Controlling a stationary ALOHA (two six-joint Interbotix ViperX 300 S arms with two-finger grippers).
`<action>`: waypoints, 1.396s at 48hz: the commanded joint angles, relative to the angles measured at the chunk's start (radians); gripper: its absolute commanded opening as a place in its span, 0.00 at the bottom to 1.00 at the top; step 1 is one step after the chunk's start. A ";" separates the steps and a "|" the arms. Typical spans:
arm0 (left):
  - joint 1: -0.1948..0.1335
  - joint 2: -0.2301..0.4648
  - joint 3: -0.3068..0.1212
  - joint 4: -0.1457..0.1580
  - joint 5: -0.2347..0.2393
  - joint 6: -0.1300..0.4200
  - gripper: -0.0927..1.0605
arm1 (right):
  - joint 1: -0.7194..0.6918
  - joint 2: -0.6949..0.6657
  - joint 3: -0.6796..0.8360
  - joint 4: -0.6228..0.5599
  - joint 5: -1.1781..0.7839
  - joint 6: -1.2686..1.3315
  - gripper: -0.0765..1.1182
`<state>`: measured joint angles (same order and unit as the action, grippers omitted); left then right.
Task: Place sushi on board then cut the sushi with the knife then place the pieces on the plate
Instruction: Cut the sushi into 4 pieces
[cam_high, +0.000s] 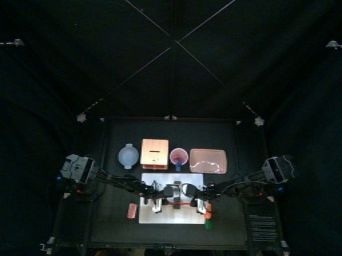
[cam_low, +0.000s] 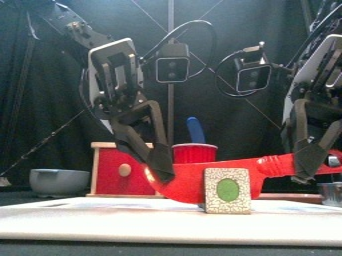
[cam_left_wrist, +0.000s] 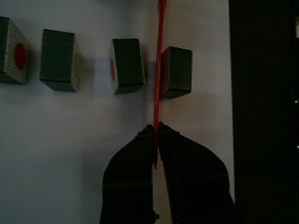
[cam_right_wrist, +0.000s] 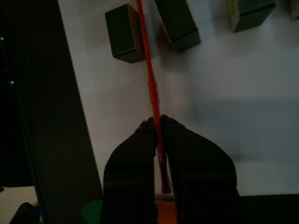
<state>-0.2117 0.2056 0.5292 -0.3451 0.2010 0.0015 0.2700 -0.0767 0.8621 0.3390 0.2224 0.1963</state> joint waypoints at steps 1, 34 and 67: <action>-0.015 -0.023 -0.002 -0.009 0.009 -0.003 0.42 | 0.029 -0.014 -0.005 0.017 0.008 0.003 0.32; 0.049 -0.153 -0.029 0.172 -0.060 0.005 0.48 | -0.054 -0.313 0.000 -0.092 0.144 0.002 0.32; 0.144 -0.163 -0.038 0.284 -0.114 0.002 0.77 | -0.186 -0.772 0.253 0.002 0.402 0.006 0.32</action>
<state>-0.0798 0.0644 0.5108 -0.0660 0.1120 0.0046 0.1104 -0.8237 1.1106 0.3221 0.5875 0.2040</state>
